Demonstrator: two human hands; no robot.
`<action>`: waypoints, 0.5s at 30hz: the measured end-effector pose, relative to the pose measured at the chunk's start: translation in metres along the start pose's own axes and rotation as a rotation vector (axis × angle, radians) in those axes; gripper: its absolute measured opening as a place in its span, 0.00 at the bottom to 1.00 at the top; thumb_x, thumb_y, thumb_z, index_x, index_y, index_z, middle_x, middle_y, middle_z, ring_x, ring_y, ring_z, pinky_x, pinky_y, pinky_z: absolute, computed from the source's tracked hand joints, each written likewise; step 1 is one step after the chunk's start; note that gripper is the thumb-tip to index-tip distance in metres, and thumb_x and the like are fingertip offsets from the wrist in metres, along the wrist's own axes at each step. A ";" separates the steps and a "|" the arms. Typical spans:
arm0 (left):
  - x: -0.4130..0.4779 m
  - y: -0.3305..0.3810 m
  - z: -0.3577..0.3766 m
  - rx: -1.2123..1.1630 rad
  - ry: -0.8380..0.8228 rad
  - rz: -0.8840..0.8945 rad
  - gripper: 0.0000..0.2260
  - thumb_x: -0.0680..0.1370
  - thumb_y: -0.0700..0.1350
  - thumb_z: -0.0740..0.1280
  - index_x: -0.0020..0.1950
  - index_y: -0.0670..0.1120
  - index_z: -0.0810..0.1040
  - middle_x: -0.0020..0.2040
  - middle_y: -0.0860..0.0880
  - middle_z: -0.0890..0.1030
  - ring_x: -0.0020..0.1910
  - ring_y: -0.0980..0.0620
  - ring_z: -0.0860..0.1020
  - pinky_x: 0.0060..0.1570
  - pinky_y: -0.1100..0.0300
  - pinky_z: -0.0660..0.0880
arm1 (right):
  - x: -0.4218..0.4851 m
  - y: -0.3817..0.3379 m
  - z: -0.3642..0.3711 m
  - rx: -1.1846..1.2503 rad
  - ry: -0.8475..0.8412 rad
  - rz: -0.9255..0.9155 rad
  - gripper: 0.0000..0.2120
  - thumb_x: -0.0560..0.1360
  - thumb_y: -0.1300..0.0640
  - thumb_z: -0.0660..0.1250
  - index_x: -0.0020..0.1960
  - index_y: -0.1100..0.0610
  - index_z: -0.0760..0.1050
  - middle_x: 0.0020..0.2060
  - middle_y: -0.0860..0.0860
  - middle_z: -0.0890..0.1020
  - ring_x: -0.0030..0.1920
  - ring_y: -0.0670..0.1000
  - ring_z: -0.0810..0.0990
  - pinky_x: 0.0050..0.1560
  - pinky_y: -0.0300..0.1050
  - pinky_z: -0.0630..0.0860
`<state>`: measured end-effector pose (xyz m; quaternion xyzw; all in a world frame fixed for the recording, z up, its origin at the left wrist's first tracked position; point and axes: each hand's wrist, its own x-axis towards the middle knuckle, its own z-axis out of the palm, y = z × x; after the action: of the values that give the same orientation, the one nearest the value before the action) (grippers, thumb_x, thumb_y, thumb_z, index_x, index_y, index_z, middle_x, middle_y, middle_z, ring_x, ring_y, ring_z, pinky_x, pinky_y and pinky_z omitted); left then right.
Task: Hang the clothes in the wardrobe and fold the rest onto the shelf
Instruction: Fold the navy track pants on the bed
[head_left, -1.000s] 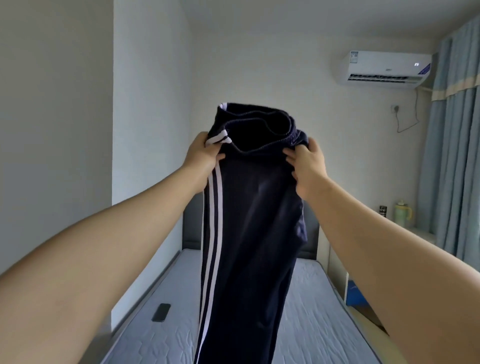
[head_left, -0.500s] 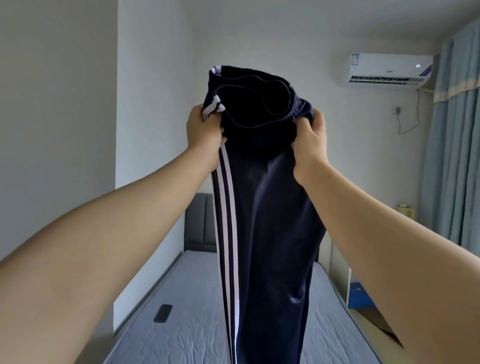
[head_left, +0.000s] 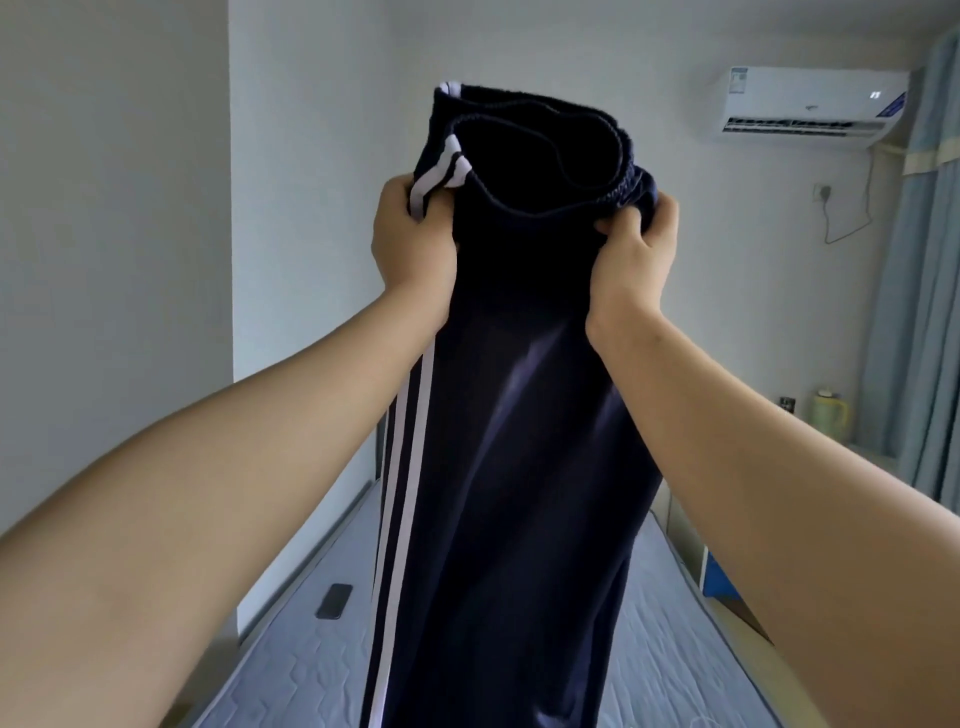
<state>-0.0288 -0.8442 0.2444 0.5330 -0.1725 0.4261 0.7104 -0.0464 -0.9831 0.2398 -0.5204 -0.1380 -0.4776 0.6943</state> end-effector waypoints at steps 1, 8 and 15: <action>0.000 -0.010 -0.002 0.032 -0.009 -0.032 0.08 0.77 0.52 0.64 0.40 0.52 0.70 0.37 0.51 0.74 0.36 0.54 0.74 0.49 0.47 0.79 | 0.000 0.011 0.000 -0.015 0.005 0.038 0.11 0.76 0.61 0.53 0.44 0.46 0.68 0.37 0.45 0.75 0.36 0.41 0.72 0.40 0.33 0.71; -0.007 -0.123 -0.032 0.204 -0.147 -0.373 0.06 0.78 0.48 0.64 0.42 0.51 0.70 0.38 0.51 0.75 0.36 0.53 0.75 0.46 0.55 0.77 | -0.016 0.124 -0.016 -0.107 -0.092 0.442 0.12 0.76 0.62 0.54 0.44 0.46 0.70 0.41 0.45 0.77 0.40 0.44 0.73 0.42 0.39 0.71; -0.039 -0.230 -0.072 0.279 -0.277 -0.717 0.10 0.79 0.40 0.61 0.43 0.55 0.71 0.40 0.52 0.76 0.39 0.54 0.76 0.43 0.60 0.76 | -0.053 0.225 -0.057 -0.035 -0.045 0.990 0.09 0.75 0.53 0.56 0.43 0.51 0.74 0.48 0.49 0.80 0.54 0.48 0.77 0.48 0.48 0.72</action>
<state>0.1149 -0.8111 0.0495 0.7028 -0.0104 0.0948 0.7049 0.0913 -1.0035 0.0469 -0.5452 0.1186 -0.0816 0.8259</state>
